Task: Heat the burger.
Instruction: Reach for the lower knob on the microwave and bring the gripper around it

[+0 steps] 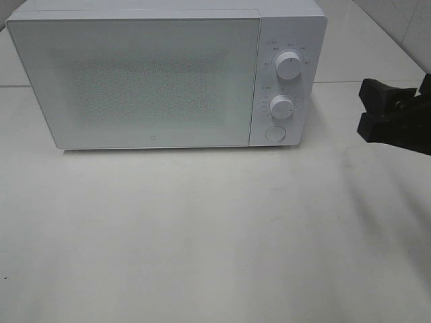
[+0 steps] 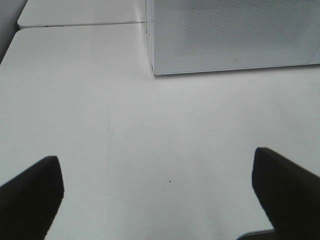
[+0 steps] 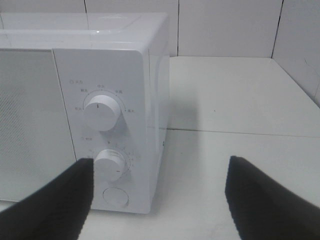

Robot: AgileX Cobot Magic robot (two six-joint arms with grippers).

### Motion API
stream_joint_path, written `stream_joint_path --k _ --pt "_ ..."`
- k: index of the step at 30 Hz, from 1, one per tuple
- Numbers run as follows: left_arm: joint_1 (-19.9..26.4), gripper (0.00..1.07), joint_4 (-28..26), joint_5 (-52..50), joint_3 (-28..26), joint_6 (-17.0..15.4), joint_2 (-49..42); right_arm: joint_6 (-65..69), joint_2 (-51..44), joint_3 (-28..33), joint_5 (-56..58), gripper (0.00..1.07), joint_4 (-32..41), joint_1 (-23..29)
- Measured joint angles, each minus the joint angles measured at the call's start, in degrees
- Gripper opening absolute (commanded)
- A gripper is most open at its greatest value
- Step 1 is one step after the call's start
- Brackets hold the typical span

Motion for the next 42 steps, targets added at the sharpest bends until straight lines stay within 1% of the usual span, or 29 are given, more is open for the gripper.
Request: stream_joint_path --k 2,3,4,6,7,9,12,16,17,19,20,22,25,27,28,30,33,35,38,40,42 --pt "0.0 0.97 0.0 0.0 0.0 0.0 0.0 0.0 1.26 0.0 -0.92 0.71 0.23 0.57" --pt "0.0 0.97 0.0 0.0 0.0 0.0 0.0 0.0 3.5 0.0 -2.75 0.71 1.2 1.95" --pt "0.0 0.97 0.0 0.0 0.0 0.0 0.0 0.0 3.5 0.0 -2.75 0.71 1.2 1.95" --pt "0.0 0.97 0.0 0.0 0.0 0.0 0.0 0.0 7.16 0.11 -6.36 0.71 3.61 4.64" --pt "0.0 0.97 0.0 0.0 0.0 0.0 0.0 0.0 7.16 0.11 -6.36 0.71 3.61 4.64" --pt "0.0 0.97 0.0 0.0 0.0 0.0 0.0 0.0 11.52 -0.46 -9.85 0.71 7.51 7.33" --pt "0.0 0.97 0.0 0.0 0.0 0.0 0.0 0.0 12.72 -0.86 -10.66 0.71 8.37 7.68" --pt "0.0 0.97 0.0 0.0 0.0 0.0 0.0 0.34 18.05 -2.81 -13.98 0.71 9.0 8.19" --pt "0.0 0.97 0.0 0.0 0.0 0.0 0.0 0.34 18.05 -2.81 -13.98 0.71 9.0 8.19" --pt "0.0 0.97 0.0 0.0 0.0 0.0 0.0 3.38 22.35 -3.44 -17.48 0.71 8.37 8.19" --pt "0.0 0.97 0.0 0.0 0.0 0.0 0.0 3.38 22.35 -3.44 -17.48 0.71 8.37 8.19" --pt "0.0 0.97 0.0 0.0 0.0 0.0 0.0 7.22 26.18 -3.55 -18.51 0.71 7.1 8.19" --pt "0.0 0.97 0.0 0.0 0.0 0.0 0.0 8.59 27.44 -3.67 -18.51 0.71 6.7 8.19" --pt "0.0 0.97 0.0 0.0 0.0 0.0 0.0 11.63 31.34 -5.61 -18.51 0.71 6.47 8.19" --pt "0.0 0.97 0.0 0.0 0.0 0.0 0.0 11.63 31.34 -5.61 -18.51 0.71 6.47 8.19" --pt "0.0 0.97 0.0 0.0 0.0 0.0 0.0 12.26 33.86 -7.62 -18.51 0.71 6.25 8.19" --pt "0.0 0.97 0.0 0.0 0.0 0.0 0.0 12.26 34.38 -8.19 -18.51 0.71 6.25 8.19" --pt "0.0 0.97 0.0 0.0 0.0 0.0 0.0 12.26 36.33 -10.6 -18.51 0.72 6.19 8.19" --pt "0.0 0.97 0.0 0.0 0.0 0.0 0.0 12.26 36.61 -11.17 -18.51 0.73 6.19 8.19" --pt "0.0 0.97 0.0 0.0 0.0 0.0 0.0 12.26 37.93 -13.41 -18.56 0.78 5.56 8.19" --pt "0.0 0.97 0.0 0.0 0.0 0.0 0.0 12.15 38.16 -13.92 -18.51 0.79 5.21 8.19"
